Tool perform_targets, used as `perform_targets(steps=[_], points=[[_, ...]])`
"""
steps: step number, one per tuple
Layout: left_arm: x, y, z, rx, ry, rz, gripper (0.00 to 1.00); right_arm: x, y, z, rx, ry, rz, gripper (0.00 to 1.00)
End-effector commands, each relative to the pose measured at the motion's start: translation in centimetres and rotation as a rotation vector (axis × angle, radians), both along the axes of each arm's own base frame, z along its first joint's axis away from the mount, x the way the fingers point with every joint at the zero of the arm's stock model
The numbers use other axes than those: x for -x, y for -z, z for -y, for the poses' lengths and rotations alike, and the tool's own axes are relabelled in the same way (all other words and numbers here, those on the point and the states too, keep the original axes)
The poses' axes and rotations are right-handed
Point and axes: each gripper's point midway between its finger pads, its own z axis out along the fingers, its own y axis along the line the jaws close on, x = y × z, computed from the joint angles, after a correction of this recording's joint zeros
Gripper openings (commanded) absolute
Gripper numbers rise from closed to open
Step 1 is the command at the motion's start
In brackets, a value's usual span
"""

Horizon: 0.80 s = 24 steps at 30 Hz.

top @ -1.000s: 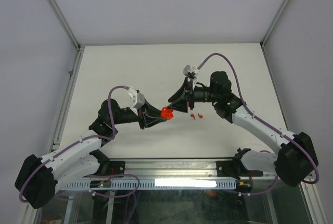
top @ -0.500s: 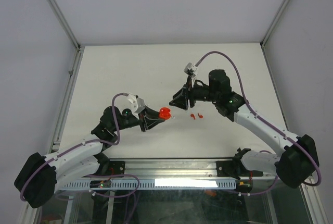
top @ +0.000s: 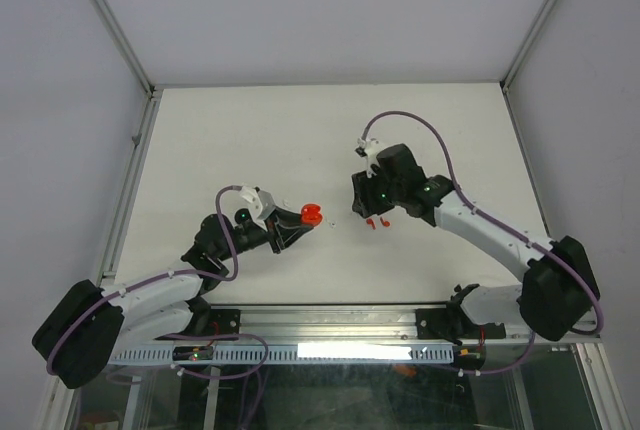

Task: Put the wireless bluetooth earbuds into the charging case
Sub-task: Open the charging case, then pick up the earbud from the center of the board.

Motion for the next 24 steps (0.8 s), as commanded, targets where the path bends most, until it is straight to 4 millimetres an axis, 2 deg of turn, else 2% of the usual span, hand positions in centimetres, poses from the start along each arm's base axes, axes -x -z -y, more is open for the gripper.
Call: perform_targets(steps=[1,10,24], points=[[-0.8,-1.9,-0.1,0.060,-0.049,0.029,0.00,-1.6,1.3,1.2,0.167,0.121,-0.004,0.49],[-1.2,-2.2,-0.9,0.085,-0.110,-0.013,0.00,-2.1,5.2,1.6,0.343,0.222,-0.109,0.46],[-0.9,-2.1,-0.7,0.071,-0.085,0.009,0.00,-2.5,8.8,2.3,0.432,0.228,-0.188,0.41]])
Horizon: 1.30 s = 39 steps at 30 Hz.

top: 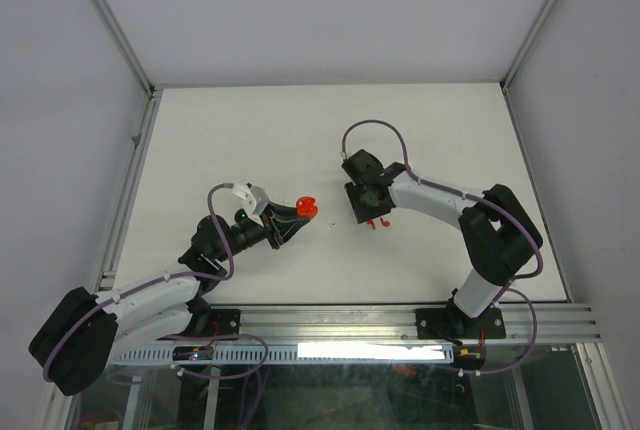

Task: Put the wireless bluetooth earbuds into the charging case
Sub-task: Pick up the earbud from the center of the board.

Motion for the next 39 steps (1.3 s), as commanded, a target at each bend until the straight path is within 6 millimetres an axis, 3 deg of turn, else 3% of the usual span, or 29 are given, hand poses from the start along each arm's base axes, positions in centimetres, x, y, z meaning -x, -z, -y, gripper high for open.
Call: perform_targets(steps=[1,15,21,28,39], points=[[0.4,-0.9,0.2,0.018,0.023,0.035,0.00,-1.3,-0.3,0.0,0.008,0.033,0.031,0.40],[1.0,-0.8,0.9,0.014,0.076,0.047,0.00,-0.8,1.9,0.7,0.055,0.039,-0.017,0.32],[1.1,-0.8,0.9,0.009,0.082,0.054,0.00,-0.5,2.1,1.2,0.078,0.043,-0.029,0.22],[0.9,-1.5,0.8,0.020,0.069,0.113,0.00,-0.7,-1.4,0.4,0.033,0.024,0.056,0.17],[0.0,-2.8,0.6,0.046,0.024,0.179,0.00,-2.0,-11.4,-3.4,-0.188,-0.045,0.377,0.17]])
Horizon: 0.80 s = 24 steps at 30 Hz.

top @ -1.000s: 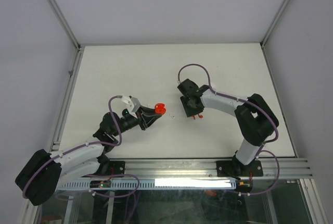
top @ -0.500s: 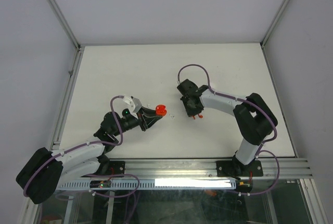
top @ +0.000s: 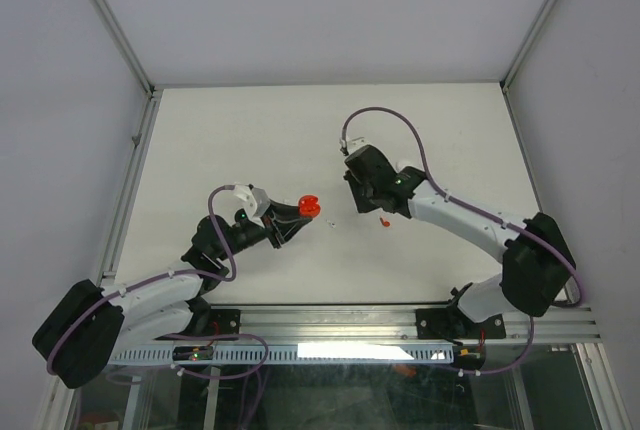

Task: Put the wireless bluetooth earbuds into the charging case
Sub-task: Pick up the earbud from the center of the board.

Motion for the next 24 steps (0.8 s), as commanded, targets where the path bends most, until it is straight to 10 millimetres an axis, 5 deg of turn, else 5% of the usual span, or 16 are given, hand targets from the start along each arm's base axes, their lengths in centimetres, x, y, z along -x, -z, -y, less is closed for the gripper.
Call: perform_targets(steps=[1,14,24], points=[[-0.3,-2.3,0.1,0.046,-0.015,0.114,0.00,-1.6,-6.1,-2.4,-0.133,-0.021,0.210,0.17],[-0.9,-2.7,-0.2,0.053,-0.047,0.170,0.00,1.2,-15.9,-6.4,-0.540,-0.155,0.513,0.19],[-0.5,-4.1,0.2,0.070,-0.018,0.229,0.00,5.3,-19.7,-8.6,-0.782,-0.318,0.628,0.19]])
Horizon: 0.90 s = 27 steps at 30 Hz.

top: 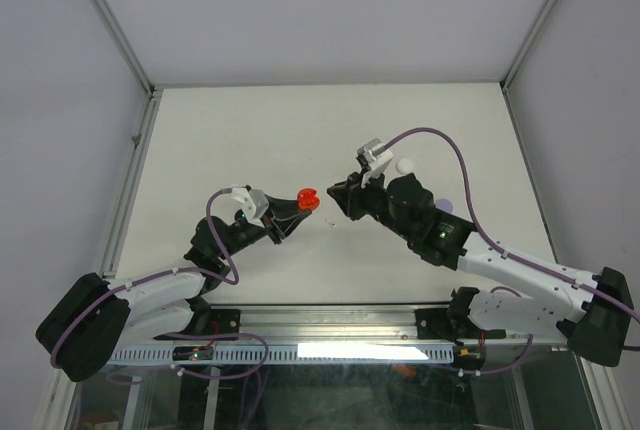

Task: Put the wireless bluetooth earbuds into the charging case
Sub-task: Place the earbud in the charging case.

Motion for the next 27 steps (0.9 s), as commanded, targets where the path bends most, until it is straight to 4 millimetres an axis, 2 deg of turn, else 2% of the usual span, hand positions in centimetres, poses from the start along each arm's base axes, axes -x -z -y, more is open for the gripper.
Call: perform_targets(steps=[1,7,17,27], points=[[0.6,-2.8,0.3,0.050,0.030,0.116,0.00,1.6,-5.4,-1.9,-0.196,-0.103,0.136,0.19],[1.1,-3.6,0.5,0.066,0.052,0.132,0.00,3.4,-6.4,-3.5,-0.250,-0.198,0.186,0.19],[1.4,-4.0,0.5,0.077,0.070,0.129,0.00,4.1,-5.1,-5.9,-0.235,-0.244,0.169,0.19],[2.0,-4.4,0.4,0.090,0.089,0.141,0.00,4.4,-4.1,-6.6,-0.232,-0.258,0.164,0.19]])
